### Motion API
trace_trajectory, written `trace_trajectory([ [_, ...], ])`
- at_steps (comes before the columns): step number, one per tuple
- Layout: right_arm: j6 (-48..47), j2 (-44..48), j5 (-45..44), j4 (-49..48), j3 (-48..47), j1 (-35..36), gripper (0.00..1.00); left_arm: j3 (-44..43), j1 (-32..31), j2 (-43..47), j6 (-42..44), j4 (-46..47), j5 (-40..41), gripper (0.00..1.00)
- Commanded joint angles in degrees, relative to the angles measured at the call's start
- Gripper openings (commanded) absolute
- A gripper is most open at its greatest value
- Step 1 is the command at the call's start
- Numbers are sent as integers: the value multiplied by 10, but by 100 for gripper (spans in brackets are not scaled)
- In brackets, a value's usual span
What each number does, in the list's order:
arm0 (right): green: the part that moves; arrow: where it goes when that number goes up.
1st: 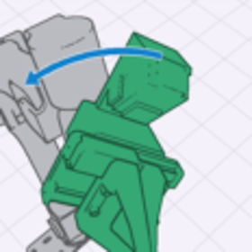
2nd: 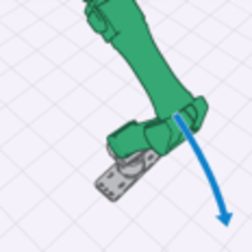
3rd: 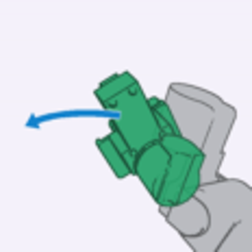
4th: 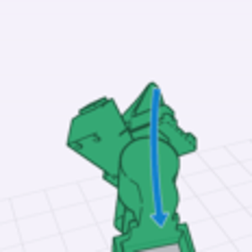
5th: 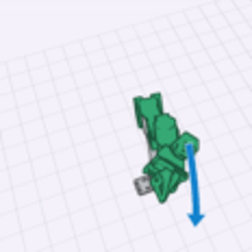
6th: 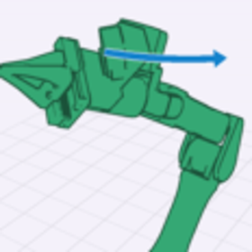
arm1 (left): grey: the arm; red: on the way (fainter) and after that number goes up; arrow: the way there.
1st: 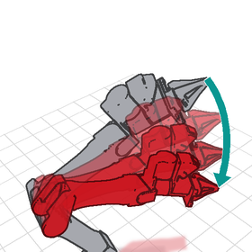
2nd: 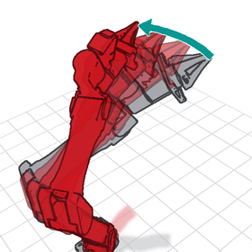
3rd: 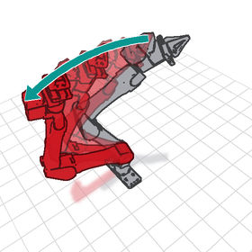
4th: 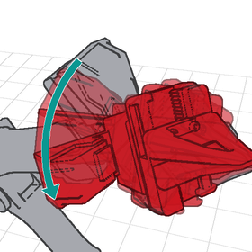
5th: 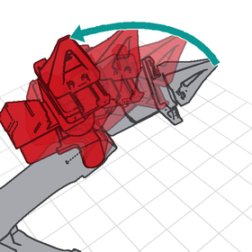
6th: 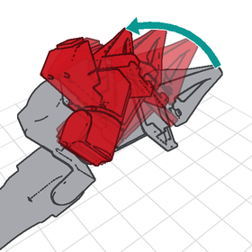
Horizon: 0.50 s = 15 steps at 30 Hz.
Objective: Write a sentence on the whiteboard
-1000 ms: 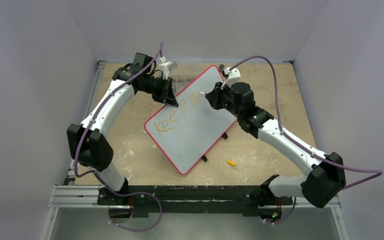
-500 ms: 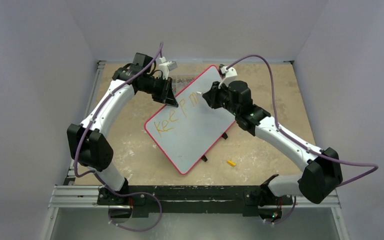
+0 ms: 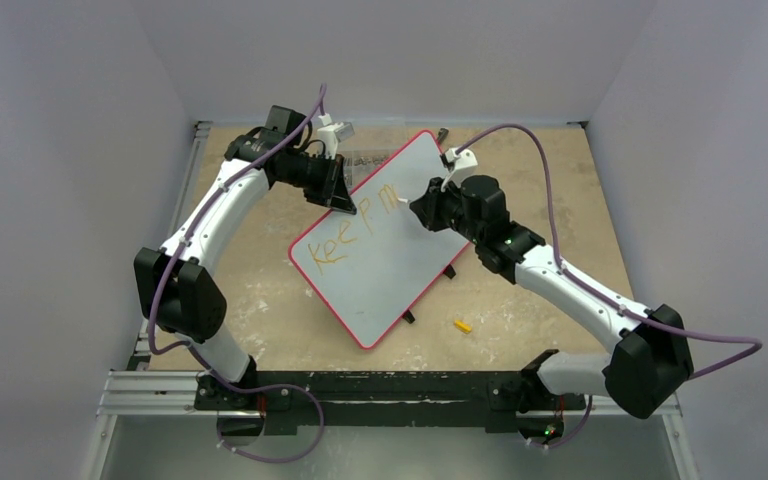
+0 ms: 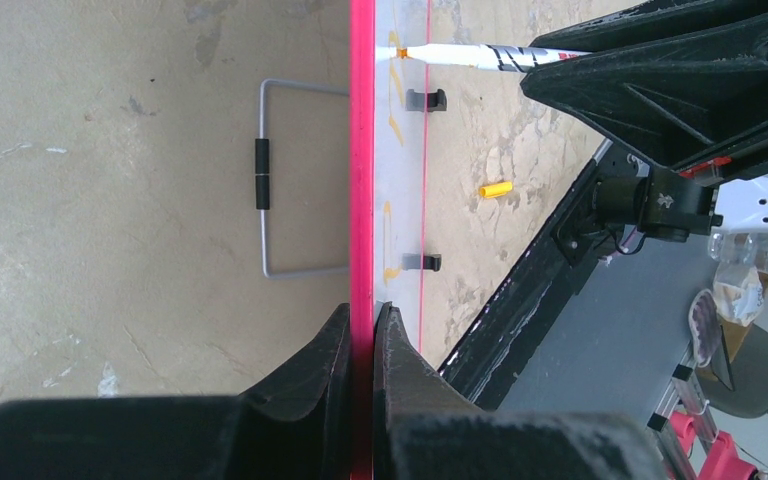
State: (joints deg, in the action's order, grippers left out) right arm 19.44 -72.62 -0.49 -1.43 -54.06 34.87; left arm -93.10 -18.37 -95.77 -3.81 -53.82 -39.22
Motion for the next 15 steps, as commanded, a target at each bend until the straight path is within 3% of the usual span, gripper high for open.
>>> trace_trajectory([
  [1, -8, 8, -24, 1, -7, -2, 0, -7, -7, -1, 56, -12, 39, 0],
  [15, -16, -29, -24, 13, -82, -4, 0, -6, -9, -1, 54, -12, 38, 0],
])
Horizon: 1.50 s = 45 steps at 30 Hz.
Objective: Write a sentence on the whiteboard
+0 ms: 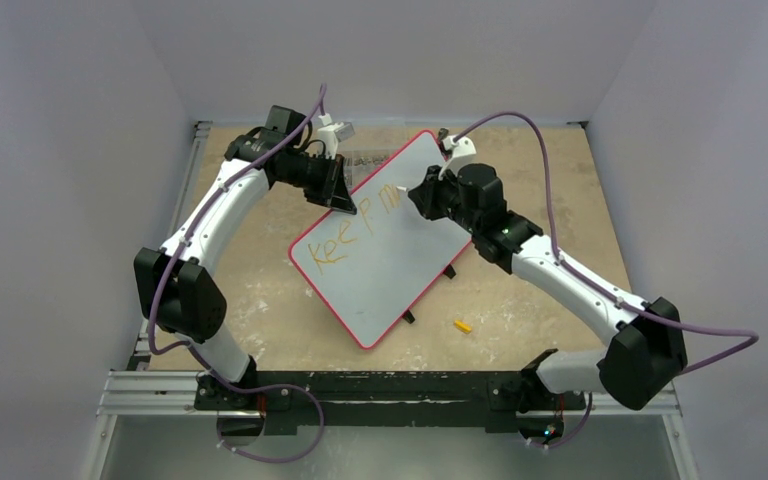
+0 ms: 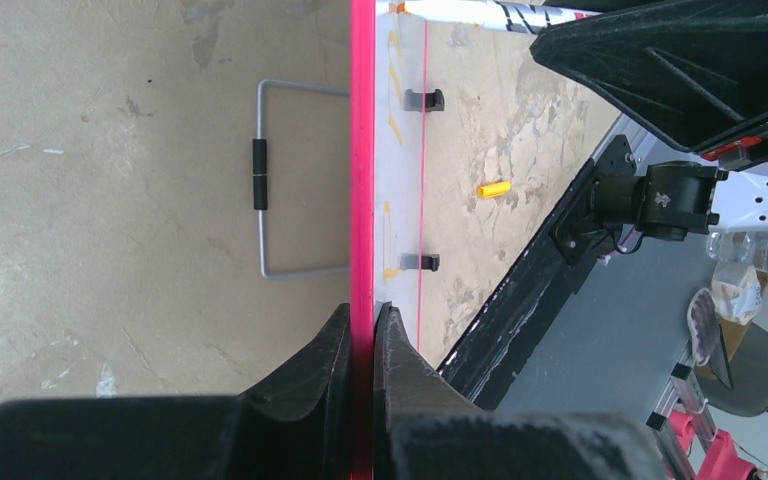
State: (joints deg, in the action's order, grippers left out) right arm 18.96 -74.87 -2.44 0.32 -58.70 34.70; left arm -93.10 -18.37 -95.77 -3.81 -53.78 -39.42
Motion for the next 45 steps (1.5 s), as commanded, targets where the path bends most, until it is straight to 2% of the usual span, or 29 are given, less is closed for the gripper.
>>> trace_trajectory([
  [1, -11, -10, 0, -4, -38, -3, 0, -6, -9, -1, 55, -13, 41, 0],
  [18, -4, 13, 39, -9, -40, -3, 0, -5, -9, 3, 55, -11, 45, 0],
  [26, -9, 34, 3, -4, -41, -3, 0, -4, -9, 4, 55, -11, 48, 0],
  [37, -14, -19, -9, -4, -63, -5, 0, -3, -9, 7, 55, -11, 46, 0],
  [45, -16, -12, -16, -4, -20, -6, 0, -3, -9, 10, 54, -11, 43, 0],
])
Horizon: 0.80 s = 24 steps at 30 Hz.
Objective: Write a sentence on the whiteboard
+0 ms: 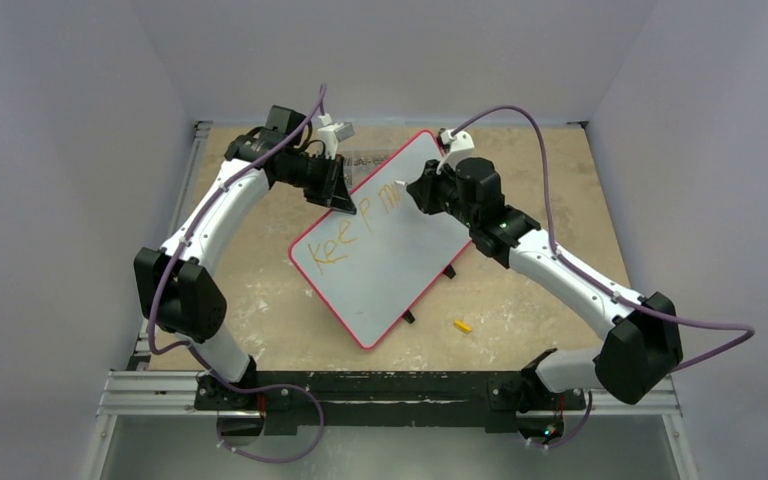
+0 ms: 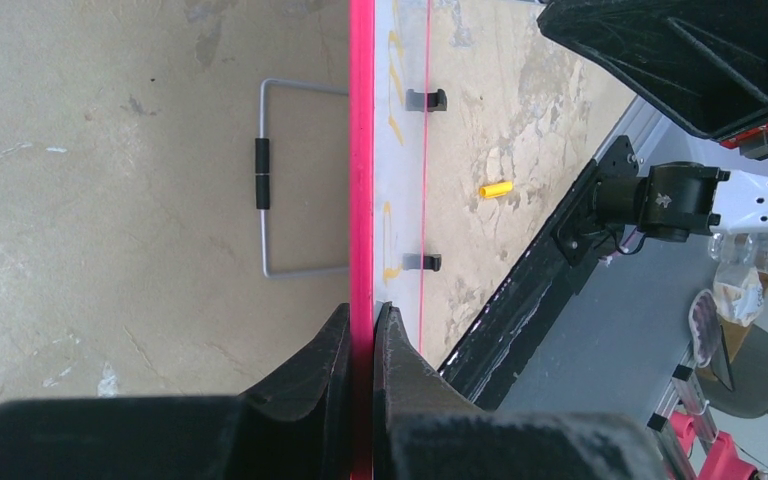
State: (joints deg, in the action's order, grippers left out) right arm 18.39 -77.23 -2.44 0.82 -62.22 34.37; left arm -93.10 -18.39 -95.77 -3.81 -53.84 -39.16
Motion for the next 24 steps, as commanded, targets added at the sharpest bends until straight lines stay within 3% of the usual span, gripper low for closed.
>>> trace_trajectory([
  [1, -9, 14, -16, -10, 25, -2, 0, -3, -9, 11, 54, -11, 41, 0],
  [11, -4, 29, -26, -22, 95, -3, 0, -2, -8, 13, 54, -10, 39, 0],
  [24, -22, -27, -31, -9, -29, -8, 0, -1, -9, 14, 55, -9, 40, 0],
])
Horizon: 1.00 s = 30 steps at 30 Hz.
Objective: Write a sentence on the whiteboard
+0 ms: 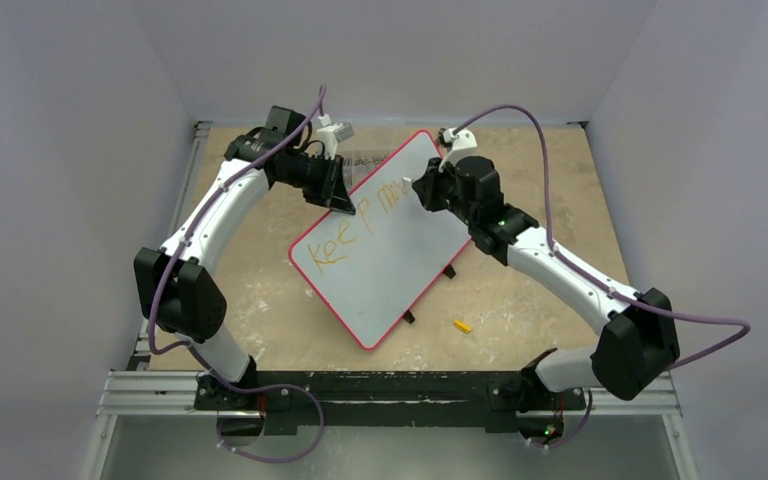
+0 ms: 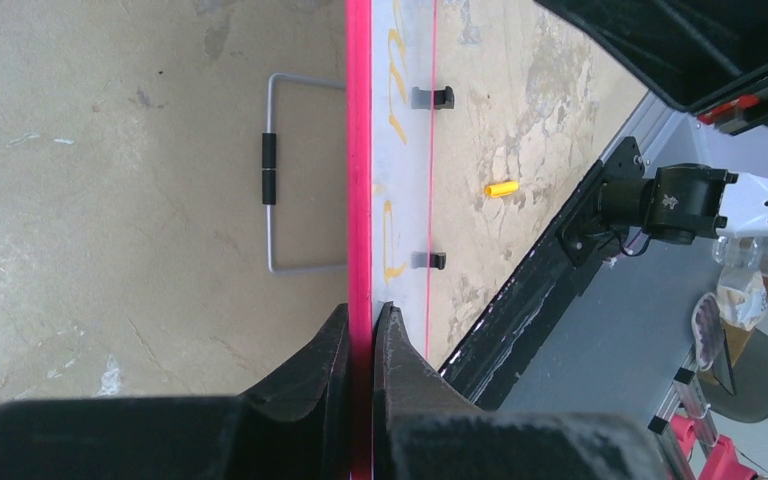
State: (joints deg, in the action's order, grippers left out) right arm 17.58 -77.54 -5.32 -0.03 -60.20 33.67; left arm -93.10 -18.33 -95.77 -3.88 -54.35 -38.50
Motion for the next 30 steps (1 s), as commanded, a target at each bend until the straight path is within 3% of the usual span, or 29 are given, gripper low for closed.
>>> trace_trajectory([
  [1, -14, -28, -2, 9, -57, -1, 0, -1, -10, 15, 55, -5, 33, 0],
  [9, -16, -32, -1, 23, -74, -2, 0, 1, -9, 17, 53, -4, 48, 0],
  [21, -10, 76, -33, 62, -40, -2, 0, 0, -9, 17, 48, -6, 73, 0],
  [30, -12, 103, -47, 64, -8, -7, 0, 2, -9, 17, 46, -7, 71, 0],
])
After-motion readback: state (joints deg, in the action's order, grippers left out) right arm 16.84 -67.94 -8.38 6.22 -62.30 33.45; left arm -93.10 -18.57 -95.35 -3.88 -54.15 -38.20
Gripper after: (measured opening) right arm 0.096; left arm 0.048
